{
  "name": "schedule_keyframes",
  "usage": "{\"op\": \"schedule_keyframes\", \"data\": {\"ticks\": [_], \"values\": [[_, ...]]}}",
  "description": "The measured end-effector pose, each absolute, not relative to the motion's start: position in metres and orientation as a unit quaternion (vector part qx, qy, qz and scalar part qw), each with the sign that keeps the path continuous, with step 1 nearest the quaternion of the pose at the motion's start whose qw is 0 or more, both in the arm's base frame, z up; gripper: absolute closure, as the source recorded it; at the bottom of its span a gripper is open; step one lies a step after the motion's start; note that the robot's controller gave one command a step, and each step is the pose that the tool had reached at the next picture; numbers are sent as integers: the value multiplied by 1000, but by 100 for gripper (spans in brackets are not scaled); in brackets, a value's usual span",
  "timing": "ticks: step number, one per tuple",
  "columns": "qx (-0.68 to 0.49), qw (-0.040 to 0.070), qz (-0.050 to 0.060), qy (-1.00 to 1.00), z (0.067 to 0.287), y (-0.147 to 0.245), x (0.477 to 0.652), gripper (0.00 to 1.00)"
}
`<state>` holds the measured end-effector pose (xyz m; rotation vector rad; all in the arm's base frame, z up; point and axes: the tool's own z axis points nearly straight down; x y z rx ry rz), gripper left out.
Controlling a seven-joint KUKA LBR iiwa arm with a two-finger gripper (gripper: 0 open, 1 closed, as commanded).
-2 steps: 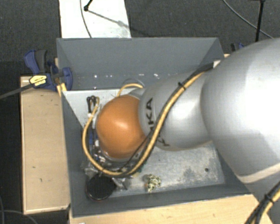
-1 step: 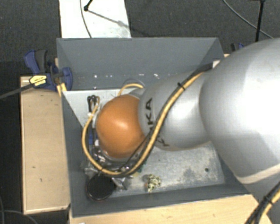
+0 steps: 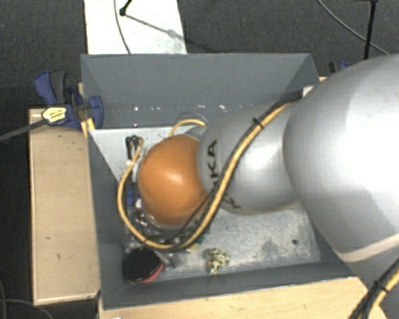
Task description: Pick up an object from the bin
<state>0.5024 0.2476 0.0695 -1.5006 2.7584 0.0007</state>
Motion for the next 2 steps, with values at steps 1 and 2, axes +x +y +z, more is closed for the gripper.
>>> {"op": "schedule_keyframes", "data": {"ticks": [1,2], "values": [[-473,4,0,881,135,248,504,100],[-467,4,0,884,191,249,505,100]]}}
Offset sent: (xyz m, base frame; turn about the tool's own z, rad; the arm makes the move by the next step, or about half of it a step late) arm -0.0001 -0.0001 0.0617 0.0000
